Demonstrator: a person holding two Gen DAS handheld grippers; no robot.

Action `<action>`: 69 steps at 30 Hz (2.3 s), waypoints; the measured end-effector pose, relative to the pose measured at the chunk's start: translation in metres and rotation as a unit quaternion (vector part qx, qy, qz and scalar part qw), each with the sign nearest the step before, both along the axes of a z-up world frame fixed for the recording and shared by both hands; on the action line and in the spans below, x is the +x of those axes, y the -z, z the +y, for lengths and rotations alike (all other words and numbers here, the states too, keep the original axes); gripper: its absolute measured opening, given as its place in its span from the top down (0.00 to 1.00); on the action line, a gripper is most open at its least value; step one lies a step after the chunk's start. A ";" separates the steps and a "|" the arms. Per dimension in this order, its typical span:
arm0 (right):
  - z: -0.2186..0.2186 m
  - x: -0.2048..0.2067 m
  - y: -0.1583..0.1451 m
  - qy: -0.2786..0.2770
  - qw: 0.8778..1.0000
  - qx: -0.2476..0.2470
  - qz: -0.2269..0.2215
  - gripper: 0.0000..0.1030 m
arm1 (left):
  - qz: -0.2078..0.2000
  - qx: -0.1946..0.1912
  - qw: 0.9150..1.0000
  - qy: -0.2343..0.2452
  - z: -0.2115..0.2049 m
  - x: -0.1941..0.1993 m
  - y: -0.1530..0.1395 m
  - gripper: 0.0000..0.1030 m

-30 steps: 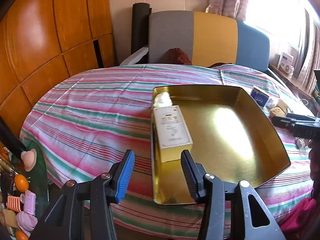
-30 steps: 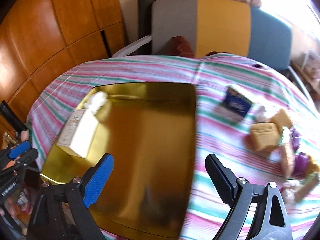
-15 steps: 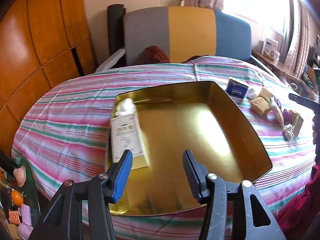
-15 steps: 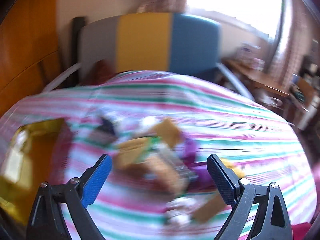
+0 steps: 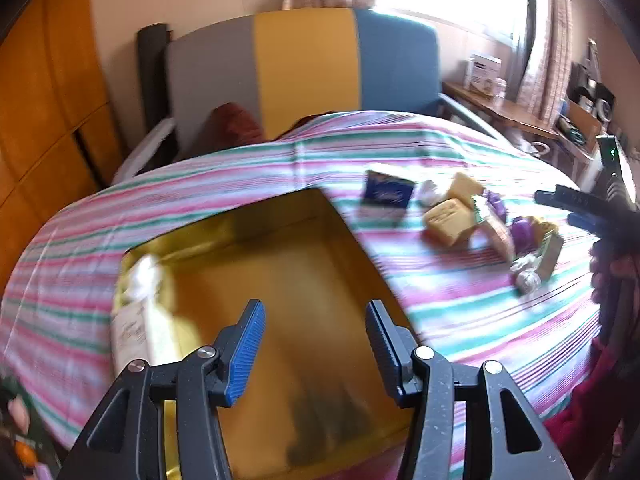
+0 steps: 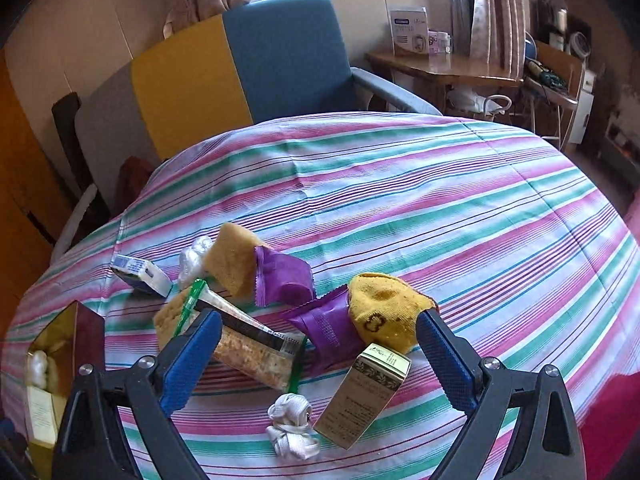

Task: Organize objects
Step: 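Move the left tool back to the items and reach for the blue tissue pack, then grasp the blue Tempo tissue pack with the left gripper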

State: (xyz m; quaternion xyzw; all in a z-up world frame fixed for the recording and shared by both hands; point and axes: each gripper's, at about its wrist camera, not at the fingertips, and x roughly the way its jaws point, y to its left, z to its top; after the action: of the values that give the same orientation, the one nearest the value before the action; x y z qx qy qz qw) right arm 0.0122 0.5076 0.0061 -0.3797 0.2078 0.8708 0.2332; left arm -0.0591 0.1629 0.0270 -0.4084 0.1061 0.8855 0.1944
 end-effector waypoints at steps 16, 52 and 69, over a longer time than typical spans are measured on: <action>0.004 0.002 0.001 -0.018 0.997 -0.075 0.030 0.01 | -0.136 0.064 0.988 0.029 0.132 -0.113 0.022 0.23; 0.009 0.005 0.007 -0.013 0.991 -0.126 0.036 0.00 | -0.259 0.070 0.962 -0.052 0.148 -0.165 0.065 0.24; 0.019 0.011 0.002 0.009 0.987 -0.144 0.063 0.00 | -0.213 -0.031 0.975 -0.051 0.191 -0.183 0.106 0.48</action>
State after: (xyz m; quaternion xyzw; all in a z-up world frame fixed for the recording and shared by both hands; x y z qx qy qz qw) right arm 0.0228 0.5268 0.0040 -0.3515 0.3492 0.8517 0.1706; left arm -0.2425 0.3534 -0.0790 -0.5985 0.0689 0.7830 0.1546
